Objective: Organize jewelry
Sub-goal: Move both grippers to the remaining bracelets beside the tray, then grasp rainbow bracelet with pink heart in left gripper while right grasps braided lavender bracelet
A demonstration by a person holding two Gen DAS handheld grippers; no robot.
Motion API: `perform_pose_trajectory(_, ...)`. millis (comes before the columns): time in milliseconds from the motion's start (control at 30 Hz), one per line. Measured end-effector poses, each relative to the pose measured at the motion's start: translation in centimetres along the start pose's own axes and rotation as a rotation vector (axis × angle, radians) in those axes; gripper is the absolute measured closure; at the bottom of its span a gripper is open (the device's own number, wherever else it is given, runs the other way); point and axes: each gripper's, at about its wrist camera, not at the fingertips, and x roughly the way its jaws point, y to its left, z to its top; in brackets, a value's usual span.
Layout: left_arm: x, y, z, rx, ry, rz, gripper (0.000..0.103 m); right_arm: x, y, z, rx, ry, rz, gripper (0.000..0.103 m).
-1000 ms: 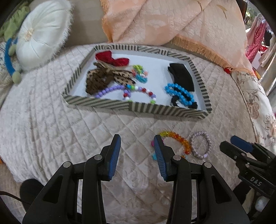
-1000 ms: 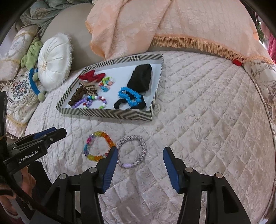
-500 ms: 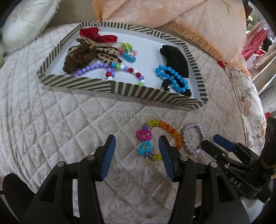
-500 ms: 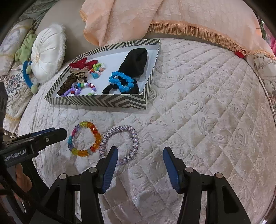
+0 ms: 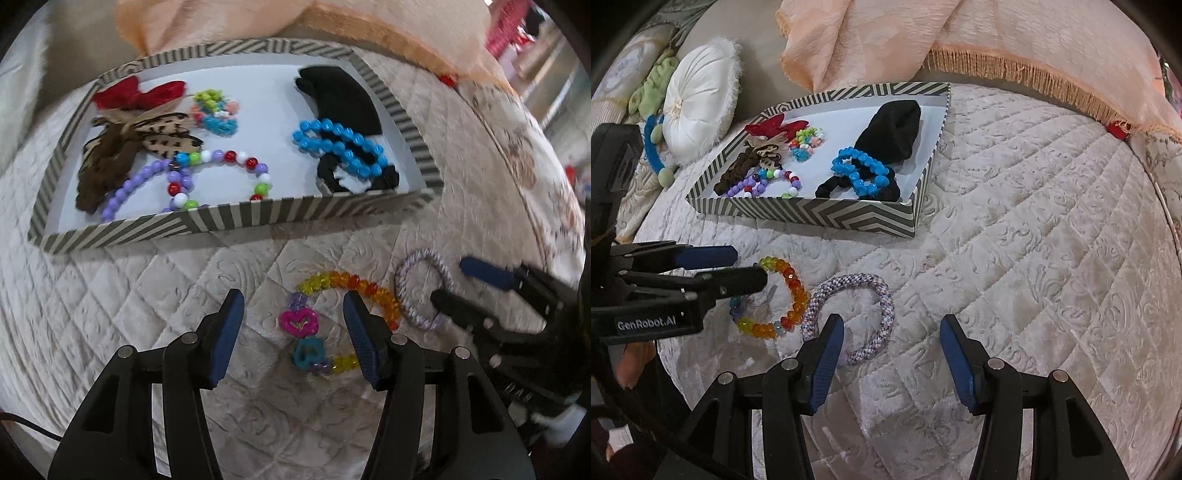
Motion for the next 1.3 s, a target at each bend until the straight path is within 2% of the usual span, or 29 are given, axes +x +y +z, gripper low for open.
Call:
perform_pose_trajectory(433, 1.4, -0.4, 0.9, 0.099, 0.007, 0.023, 0.047, 1.2, 0.3, 0.9, -0.084, -0.012, -0.041, 0.052)
perform_pose_trajectory(600, 1.8, -0.9, 0.8, 0.119, -0.008, 0.050, 0.048, 1.7, 0.5, 1.3, -0.120, -0.037, -0.062, 0.066)
perform_pose_trajectory(700, 1.7, -1.3, 0.4, 0.138, -0.043, 0.066, 0.060, 1.6, 0.7, 1.1, -0.142, -0.055, -0.068, 0.076)
perform_pose_trajectory(767, 1.8, -1.7, 0.3, 0.145, -0.055, 0.046, 0.082, 1.5, 0.6, 1.0, -0.136, -0.064, -0.062, 0.081)
perform_pose_trajectory(833, 1.7, -2.1, 0.3, 0.147, -0.064, 0.050, 0.090, 1.2, 0.4, 1.1, -0.123, -0.070, -0.058, 0.093)
perform_pose_trajectory(933, 1.4, -2.2, 0.1, 0.128, -0.070, 0.047, 0.094, 0.6, -0.3, 1.0, -0.074, -0.075, -0.001, 0.095)
perform_pose_trajectory(1133, 0.0, -1.0, -0.4, 0.061, -0.069, 0.005, 0.095, -1.1, 0.0, 0.8, -0.063, -0.106, 0.029, 0.096)
perform_pose_trajectory(1300, -2.2, -0.1, -0.7, 0.027, -0.107, -0.006, 0.095, -2.9, 0.8, 1.0, -0.076, -0.137, 0.042, 0.096)
